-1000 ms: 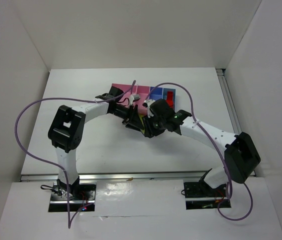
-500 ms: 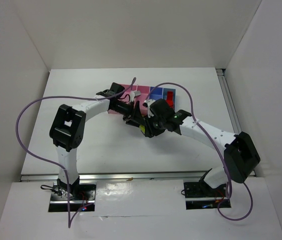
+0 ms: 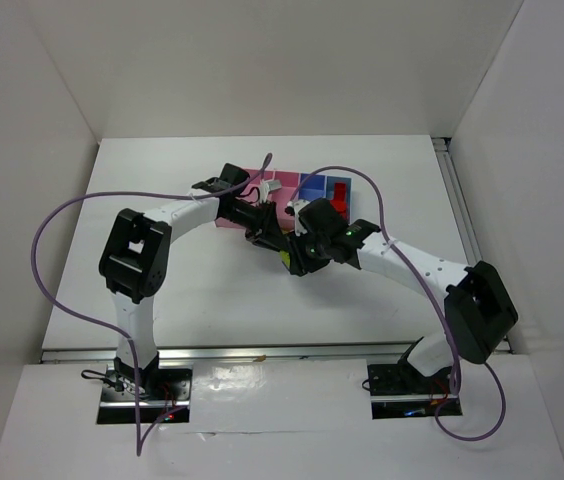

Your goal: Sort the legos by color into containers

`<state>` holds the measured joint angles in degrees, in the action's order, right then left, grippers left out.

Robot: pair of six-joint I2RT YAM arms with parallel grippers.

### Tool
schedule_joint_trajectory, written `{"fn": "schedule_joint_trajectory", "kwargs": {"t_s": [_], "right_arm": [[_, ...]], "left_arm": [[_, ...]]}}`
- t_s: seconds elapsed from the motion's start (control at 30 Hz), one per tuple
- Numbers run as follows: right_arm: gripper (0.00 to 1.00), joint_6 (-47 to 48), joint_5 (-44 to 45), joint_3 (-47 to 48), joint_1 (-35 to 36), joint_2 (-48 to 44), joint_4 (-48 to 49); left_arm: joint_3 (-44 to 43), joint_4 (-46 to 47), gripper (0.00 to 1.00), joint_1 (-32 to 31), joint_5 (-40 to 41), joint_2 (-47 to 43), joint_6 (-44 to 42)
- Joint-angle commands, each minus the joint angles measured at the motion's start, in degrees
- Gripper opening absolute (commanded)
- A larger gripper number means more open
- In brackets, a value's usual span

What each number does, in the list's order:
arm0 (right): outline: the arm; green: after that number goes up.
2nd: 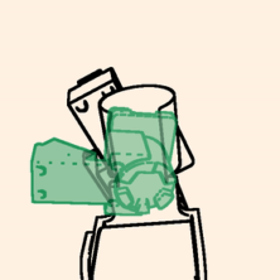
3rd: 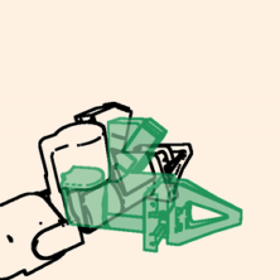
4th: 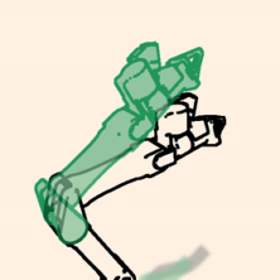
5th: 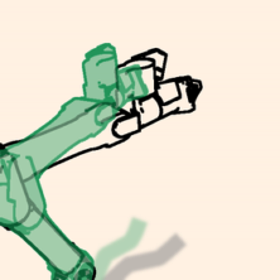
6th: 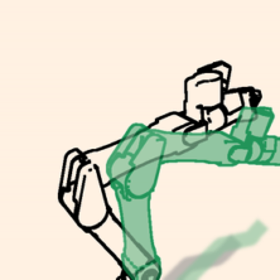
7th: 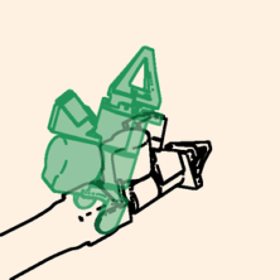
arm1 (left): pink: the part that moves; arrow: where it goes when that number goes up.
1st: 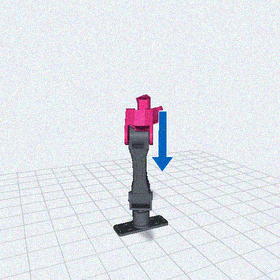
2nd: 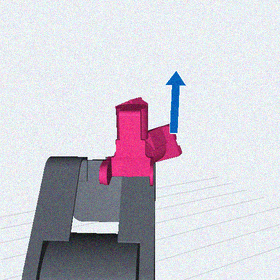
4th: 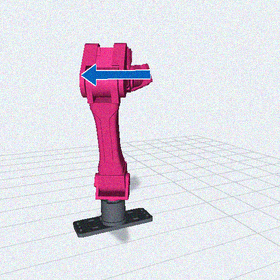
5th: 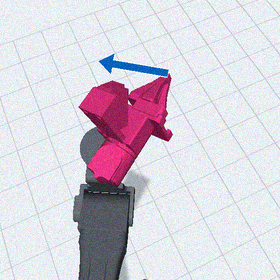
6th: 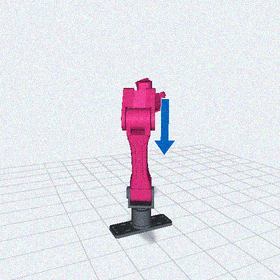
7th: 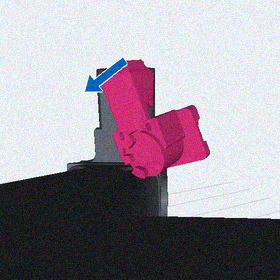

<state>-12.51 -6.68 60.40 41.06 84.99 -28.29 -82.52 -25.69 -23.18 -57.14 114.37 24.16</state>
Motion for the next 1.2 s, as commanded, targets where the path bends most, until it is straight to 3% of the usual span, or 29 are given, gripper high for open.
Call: {"fn": "schedule_joint_trajectory", "kwargs": {"t_s": [0.0, 0.03, 0.07, 0.13, 0.3, 0.43, 0.7, 0.9, 1.17], "right_arm": [[0.15, 0.6, 0.7, 0.4, 0.1, 0.4, 1.5], [0.15, 0.6, 0.7, 0.4, 0.1, 1.0, 1.5], [0.15, 0.6, 1.4, 0.4, 0.1, 1.0, 1.5], [0.20, 0.6, 1.9, 0.4, 0.1, 1.0, 1.5], [0.67, -1.2, 3.1, -0.2, 0.1, 1.5, 1.5], [0.82, -1.7, 5.1, -0.7, 0.1, -0.8, 1.5], [0.81, -3.4, 4.6, -1.5, -1.7, -3.9, 2.6], [0.75, -8.4, -13.9, -7.3, -14.0, -10.2, 12.1], [0.78, -19.2, -36.9, -8.5, -19.7, -3.4, 27.4]], "left_arm": [[-1.9, -0.7, 0.16, -0.3, -2.3, 0.1, -1.0], [-1.9, -0.7, 0.13, -0.3, -2.3, 0.1, -1.0], [-1.9, -1.2, 0.00, -0.3, -1.7, 0.1, -1.0], [-1.9, -1.2, 0.00, -0.3, -1.2, 0.6, -1.0], [-1.9, -1.2, 0.00, 0.2, 0.5, 1.7, -0.4], [-1.4, -0.5, 0.00, 0.8, 1.2, 1.7, 0.1], [-1.4, 0.0, 0.00, 3.1, 0.6, 1.7, 0.6], [-1.9, -4.3, 0.00, 5.2, -1.0, 0.5, -3.5], [-1.9, -5.4, 0.00, 5.7, -2.7, -0.5, -5.2]]}}
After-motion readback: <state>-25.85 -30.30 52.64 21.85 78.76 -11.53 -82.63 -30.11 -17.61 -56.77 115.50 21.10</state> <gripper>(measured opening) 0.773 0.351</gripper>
